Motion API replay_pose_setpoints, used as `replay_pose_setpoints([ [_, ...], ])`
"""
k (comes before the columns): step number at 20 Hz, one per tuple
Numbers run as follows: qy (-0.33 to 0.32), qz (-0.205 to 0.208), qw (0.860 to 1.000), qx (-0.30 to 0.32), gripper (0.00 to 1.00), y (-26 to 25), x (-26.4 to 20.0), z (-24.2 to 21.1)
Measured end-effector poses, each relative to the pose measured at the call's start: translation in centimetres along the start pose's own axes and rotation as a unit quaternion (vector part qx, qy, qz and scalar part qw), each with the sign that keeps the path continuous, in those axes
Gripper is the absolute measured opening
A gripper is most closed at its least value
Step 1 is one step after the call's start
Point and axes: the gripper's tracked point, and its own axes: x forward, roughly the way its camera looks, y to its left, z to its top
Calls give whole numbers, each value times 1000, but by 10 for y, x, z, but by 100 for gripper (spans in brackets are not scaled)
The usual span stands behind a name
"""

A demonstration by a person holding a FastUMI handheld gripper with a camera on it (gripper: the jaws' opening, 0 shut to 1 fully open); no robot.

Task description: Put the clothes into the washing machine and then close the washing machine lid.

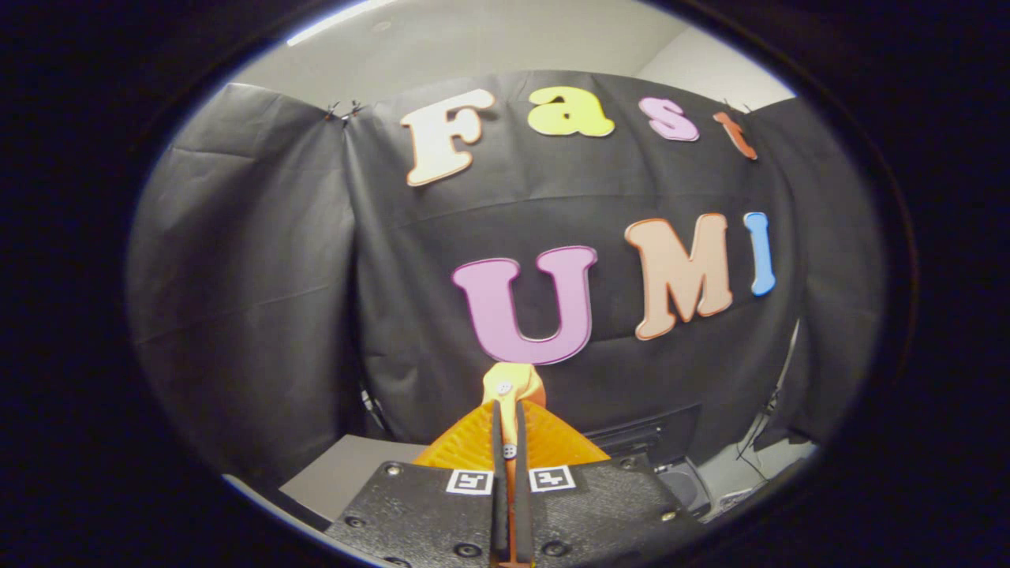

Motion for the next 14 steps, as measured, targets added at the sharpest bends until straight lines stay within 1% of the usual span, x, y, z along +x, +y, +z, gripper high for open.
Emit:
replay_pose_setpoints([
  [3, -9, -22, 1000, -15, 3, -35, -2, -5],
  [5, -10, -32, 999, -41, 3, -56, -2, -15],
  [6, -6, -33, 998, -50, 1, -63, 3, -25],
  [10, 35, -54, 993, -102, 0, -101, 19, -88],
  [14, 83, -64, 989, -100, 0, -130, 37, -162],
])
